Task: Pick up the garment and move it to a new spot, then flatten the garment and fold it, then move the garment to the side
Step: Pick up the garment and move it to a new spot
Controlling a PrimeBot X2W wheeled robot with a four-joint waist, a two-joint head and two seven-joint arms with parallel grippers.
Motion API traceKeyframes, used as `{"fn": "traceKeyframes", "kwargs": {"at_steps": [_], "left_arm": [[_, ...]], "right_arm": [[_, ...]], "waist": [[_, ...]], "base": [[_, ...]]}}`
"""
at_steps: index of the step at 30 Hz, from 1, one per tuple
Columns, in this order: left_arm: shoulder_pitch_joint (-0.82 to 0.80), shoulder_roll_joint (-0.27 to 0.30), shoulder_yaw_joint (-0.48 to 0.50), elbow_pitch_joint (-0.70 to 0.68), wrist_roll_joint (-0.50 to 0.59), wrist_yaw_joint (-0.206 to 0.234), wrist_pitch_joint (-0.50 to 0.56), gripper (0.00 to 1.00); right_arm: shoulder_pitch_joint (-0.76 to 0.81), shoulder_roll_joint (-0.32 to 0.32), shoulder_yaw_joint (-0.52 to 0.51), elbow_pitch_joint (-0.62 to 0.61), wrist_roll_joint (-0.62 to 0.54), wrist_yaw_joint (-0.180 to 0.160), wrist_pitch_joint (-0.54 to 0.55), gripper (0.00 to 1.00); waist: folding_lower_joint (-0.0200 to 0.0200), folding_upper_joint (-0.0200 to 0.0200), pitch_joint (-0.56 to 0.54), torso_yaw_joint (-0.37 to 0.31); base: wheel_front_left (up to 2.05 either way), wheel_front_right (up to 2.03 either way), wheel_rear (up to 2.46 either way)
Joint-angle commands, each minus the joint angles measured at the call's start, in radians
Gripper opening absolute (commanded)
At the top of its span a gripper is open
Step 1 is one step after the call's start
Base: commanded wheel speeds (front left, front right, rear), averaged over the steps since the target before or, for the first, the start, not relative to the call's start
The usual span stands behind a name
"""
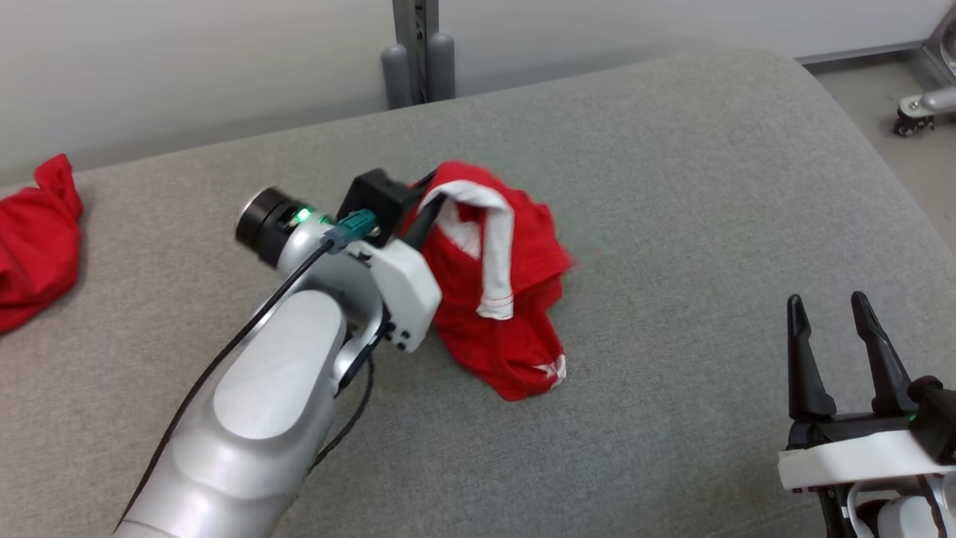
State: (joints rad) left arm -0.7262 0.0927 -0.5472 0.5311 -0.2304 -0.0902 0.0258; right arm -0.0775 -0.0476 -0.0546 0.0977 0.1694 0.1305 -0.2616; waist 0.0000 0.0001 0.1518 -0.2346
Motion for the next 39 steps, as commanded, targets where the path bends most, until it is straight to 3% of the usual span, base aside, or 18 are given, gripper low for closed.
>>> {"fn": "traceKeyframes", "kwargs": {"at_steps": [1,11,14,15,16,17,18,31,39], "left_arm": [[0.007,0.01,0.006,0.023,0.003,0.009,-0.009,0.0],[-0.037,-0.017,0.006,0.335,-0.014,0.051,-0.088,0.0],[-0.05,-0.025,0.001,0.393,-0.021,0.055,-0.117,0.32],[-0.054,-0.027,-0.001,0.411,-0.026,0.056,-0.127,0.49],[-0.059,-0.028,-0.004,0.426,-0.029,0.055,-0.135,0.8],[-0.064,-0.03,-0.006,0.439,-0.03,0.053,-0.146,0.96],[-0.067,-0.031,-0.007,0.451,-0.033,0.053,-0.158,1.0],[-0.006,-0.04,-0.015,0.451,-0.101,0.047,-0.283,1.0],[0.154,-0.017,0.066,0.261,-0.126,0.099,-0.292,1.0]], "right_arm": [[-0.01,-0.005,0.003,0.0,0.004,0.0,-0.005,1.0],[-0.049,-0.005,0.069,0.013,0.027,0.0,-0.005,1.0],[-0.054,-0.005,0.083,0.015,0.032,0.0,-0.005,1.0],[-0.054,-0.005,0.086,0.016,0.033,0.0,-0.005,1.0],[-0.052,-0.005,0.088,0.017,0.033,0.0,-0.005,1.0],[-0.05,-0.005,0.09,0.018,0.032,0.0,-0.005,1.0],[-0.048,-0.005,0.09,0.019,0.031,0.0,-0.005,1.0],[-0.015,-0.006,0.039,0.021,0.006,0.0,-0.005,1.0],[0.011,-0.006,0.014,0.017,-0.015,0.0,-0.005,1.0]], "waist": [[0.0,-0.0001,0.018,-0.014],[0.0,-0.0001,0.069,-0.051],[0.0,-0.0001,0.072,-0.059],[0.0,-0.0001,0.071,-0.061],[0.0,-0.0001,0.07,-0.062],[0.0,-0.0001,0.069,-0.062],[0.0,-0.0001,0.067,-0.061],[0.0,-0.0001,-0.013,0.043],[0.0,-0.0001,-0.072,0.123]], "base": [[0.0,0.0,0.0],[0.0,0.0,0.0],[0.0,0.0,0.0],[0.0,0.0,0.0],[0.0,0.0,0.0],[0.0,0.0,0.0],[0.0,0.0,0.0],[0.0,0.0,0.0],[0.0,0.0,0.0]]}}
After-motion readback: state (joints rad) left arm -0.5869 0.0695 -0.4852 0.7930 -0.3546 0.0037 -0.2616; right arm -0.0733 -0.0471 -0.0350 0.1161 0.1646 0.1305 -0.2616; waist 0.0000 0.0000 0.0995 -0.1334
